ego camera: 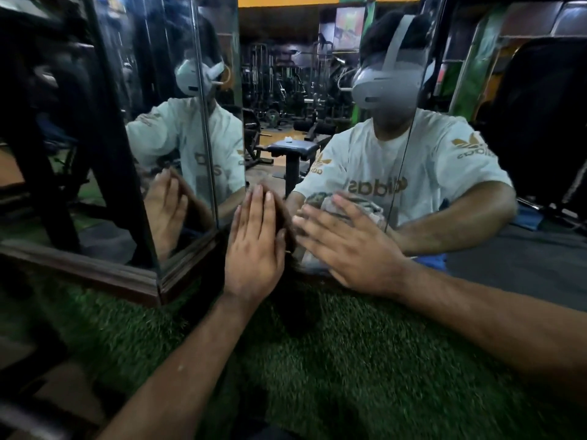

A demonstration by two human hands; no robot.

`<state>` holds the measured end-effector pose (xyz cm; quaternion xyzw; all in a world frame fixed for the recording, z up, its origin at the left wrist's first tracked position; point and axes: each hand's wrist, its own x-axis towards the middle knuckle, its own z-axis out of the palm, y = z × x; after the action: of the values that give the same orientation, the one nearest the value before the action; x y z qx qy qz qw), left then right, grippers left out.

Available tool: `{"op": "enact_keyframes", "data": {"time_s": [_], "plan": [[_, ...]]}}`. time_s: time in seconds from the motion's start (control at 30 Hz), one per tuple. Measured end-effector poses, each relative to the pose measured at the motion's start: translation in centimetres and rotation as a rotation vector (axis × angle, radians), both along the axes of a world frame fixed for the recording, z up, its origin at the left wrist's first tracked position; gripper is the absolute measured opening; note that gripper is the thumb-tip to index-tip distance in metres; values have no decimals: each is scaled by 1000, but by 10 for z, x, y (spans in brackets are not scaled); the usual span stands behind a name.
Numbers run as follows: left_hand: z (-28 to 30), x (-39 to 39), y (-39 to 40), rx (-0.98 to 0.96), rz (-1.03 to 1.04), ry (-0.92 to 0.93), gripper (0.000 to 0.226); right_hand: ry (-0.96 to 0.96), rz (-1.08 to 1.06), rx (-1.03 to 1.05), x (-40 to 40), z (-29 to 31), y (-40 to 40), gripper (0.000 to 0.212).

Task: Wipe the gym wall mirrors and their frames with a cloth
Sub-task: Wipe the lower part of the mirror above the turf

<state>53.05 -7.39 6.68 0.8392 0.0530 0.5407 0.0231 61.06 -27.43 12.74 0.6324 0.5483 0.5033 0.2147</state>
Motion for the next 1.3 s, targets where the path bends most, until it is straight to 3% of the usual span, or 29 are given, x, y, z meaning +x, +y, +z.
{"op": "enact_keyframes", "data": {"time_s": [0.13, 0.37, 0.57, 0.77, 0.83, 1.0, 1.17, 1.3], "plan": [[0, -2, 7, 39, -17, 24, 61, 25, 8, 266, -1, 13, 13, 55], [4, -19, 14, 162, 204, 75, 65, 70, 39, -110, -10, -8, 29, 59], [29, -35, 29, 230, 444, 168, 69, 23, -18, 181, -7, 27, 40, 65], [35, -44, 36, 279, 567, 269, 69, 40, 86, -127, -10, 0, 60, 54], [40, -54, 34, 308, 662, 331, 69, 66, 102, -100, -8, 11, 64, 51], [55, -71, 32, 400, 838, 504, 71, 14, 109, 231, -2, 11, 82, 48], [60, -77, 31, 438, 832, 530, 66, 144, 257, -54, -6, -19, 106, 50], [59, -79, 33, 464, 840, 530, 65, 95, 283, 43, -10, 0, 117, 45]]}}
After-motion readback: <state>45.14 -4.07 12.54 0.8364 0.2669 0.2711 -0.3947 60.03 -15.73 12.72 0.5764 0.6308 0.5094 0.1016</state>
